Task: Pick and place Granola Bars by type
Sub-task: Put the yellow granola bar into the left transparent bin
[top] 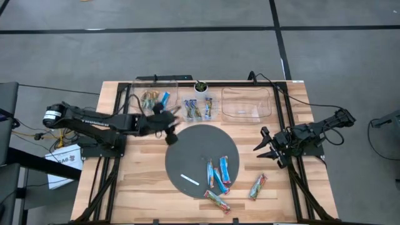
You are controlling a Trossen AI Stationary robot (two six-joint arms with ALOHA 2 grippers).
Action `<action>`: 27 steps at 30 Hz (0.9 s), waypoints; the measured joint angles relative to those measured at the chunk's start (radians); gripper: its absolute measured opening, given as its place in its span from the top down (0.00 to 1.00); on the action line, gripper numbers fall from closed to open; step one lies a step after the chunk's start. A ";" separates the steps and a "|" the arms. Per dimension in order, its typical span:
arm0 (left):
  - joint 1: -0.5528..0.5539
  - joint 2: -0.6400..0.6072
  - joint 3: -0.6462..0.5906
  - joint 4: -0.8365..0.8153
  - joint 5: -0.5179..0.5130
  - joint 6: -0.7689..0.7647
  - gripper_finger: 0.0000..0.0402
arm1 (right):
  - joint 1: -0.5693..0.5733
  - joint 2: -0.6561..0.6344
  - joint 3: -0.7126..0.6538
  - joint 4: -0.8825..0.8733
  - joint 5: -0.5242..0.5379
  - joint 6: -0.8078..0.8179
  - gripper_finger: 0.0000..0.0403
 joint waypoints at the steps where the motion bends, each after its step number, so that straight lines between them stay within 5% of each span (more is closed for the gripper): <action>1: -0.024 0.000 0.000 0.000 0.020 0.000 0.72 | 0.000 0.000 0.000 0.000 0.000 0.000 0.66; 9: -0.208 0.054 0.000 0.010 0.056 0.098 0.72 | 0.000 0.000 0.000 0.000 0.000 0.000 0.66; 19: -0.343 0.240 0.008 0.116 0.052 0.668 0.72 | 0.000 0.000 0.000 0.000 0.000 0.000 0.66; 27: -0.380 0.332 0.104 0.075 0.048 0.965 0.72 | 0.000 0.000 0.000 0.000 0.000 0.000 0.66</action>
